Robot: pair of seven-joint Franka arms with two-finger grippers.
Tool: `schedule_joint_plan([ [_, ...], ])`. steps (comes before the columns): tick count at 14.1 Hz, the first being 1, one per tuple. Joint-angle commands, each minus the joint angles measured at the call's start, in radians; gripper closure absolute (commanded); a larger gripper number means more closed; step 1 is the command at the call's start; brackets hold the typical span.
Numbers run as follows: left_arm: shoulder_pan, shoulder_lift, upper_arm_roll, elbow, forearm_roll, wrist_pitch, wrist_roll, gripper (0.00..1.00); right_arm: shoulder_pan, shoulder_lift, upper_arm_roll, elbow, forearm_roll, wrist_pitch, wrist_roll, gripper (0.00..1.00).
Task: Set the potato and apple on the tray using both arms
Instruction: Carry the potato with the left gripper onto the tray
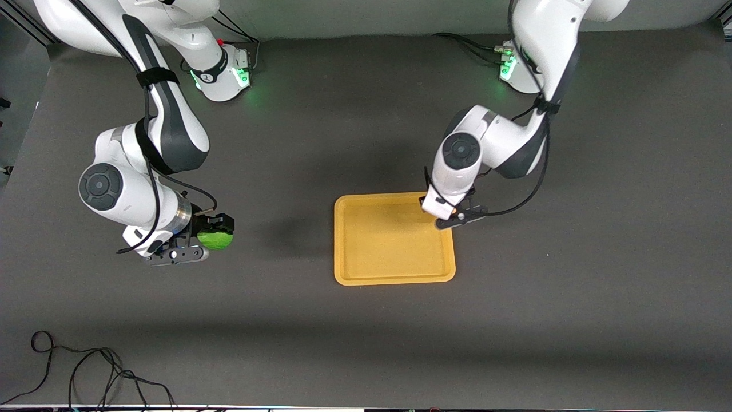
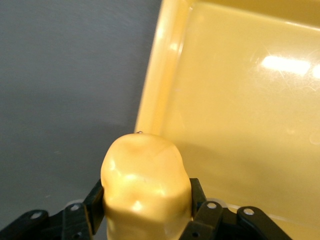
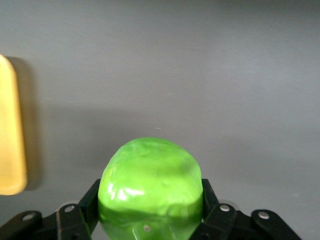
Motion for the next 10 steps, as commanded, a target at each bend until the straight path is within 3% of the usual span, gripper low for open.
schedule_joint_plan([
  [1, -0.017, 0.062, 0.019, 0.085, 0.022, -0.018, -0.033, 0.52, 0.006, 0.043, -0.005, 0.103, 0.038, -0.057, 0.016, 0.64],
  [8, -0.014, 0.148, 0.025, 0.173, 0.031, -0.018, -0.033, 0.47, 0.02, 0.041, -0.004, 0.184, 0.044, -0.141, 0.021, 0.65],
  [10, -0.014, 0.158, 0.024, 0.174, 0.043, -0.009, -0.033, 0.42, 0.035, 0.043, -0.005, 0.227, 0.111, -0.165, 0.055, 0.65],
])
